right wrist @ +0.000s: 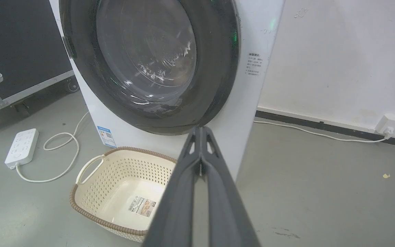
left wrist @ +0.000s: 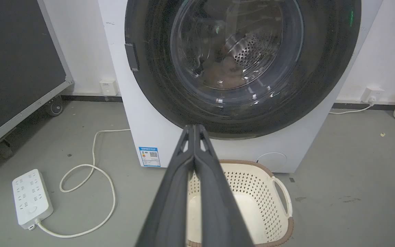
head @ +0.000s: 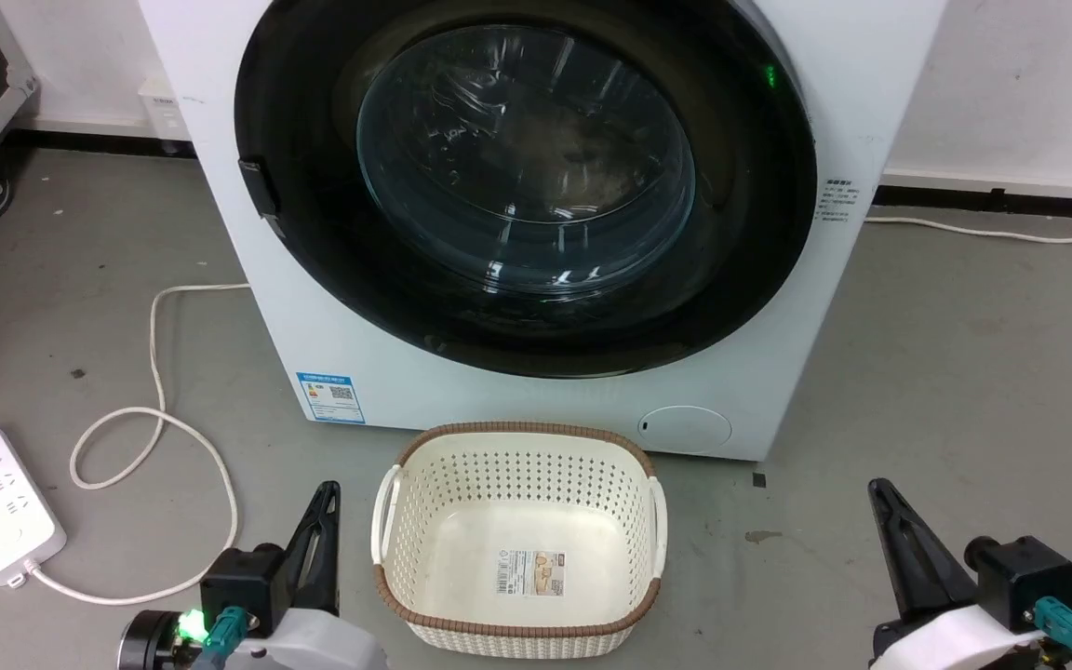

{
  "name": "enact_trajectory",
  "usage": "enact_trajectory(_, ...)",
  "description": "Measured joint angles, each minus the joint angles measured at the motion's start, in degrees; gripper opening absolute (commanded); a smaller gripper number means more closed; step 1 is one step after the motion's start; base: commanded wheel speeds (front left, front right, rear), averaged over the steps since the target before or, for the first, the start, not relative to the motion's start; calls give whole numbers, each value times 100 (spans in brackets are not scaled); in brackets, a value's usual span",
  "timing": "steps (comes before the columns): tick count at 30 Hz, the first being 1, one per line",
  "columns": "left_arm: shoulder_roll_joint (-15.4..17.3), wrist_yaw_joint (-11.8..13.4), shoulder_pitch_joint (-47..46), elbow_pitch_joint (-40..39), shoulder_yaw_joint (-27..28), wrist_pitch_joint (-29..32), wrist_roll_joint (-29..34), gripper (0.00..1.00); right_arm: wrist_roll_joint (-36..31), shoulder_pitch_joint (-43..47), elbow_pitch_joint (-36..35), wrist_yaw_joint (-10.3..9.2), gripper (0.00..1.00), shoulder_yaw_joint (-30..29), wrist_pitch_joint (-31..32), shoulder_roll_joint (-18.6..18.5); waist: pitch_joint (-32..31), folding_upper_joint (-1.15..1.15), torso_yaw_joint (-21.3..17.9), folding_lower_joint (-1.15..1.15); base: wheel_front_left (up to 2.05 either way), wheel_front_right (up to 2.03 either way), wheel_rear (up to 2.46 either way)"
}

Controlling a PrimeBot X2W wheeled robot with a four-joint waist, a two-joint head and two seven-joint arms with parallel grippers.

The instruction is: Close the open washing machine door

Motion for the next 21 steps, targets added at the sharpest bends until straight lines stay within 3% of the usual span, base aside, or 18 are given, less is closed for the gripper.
enact_trajectory(21, -4, 55, -20, -147, 125, 229, 118, 0, -48, -49, -102, -1, 0, 87, 252, 2, 18, 0, -27, 0, 0, 0, 0)
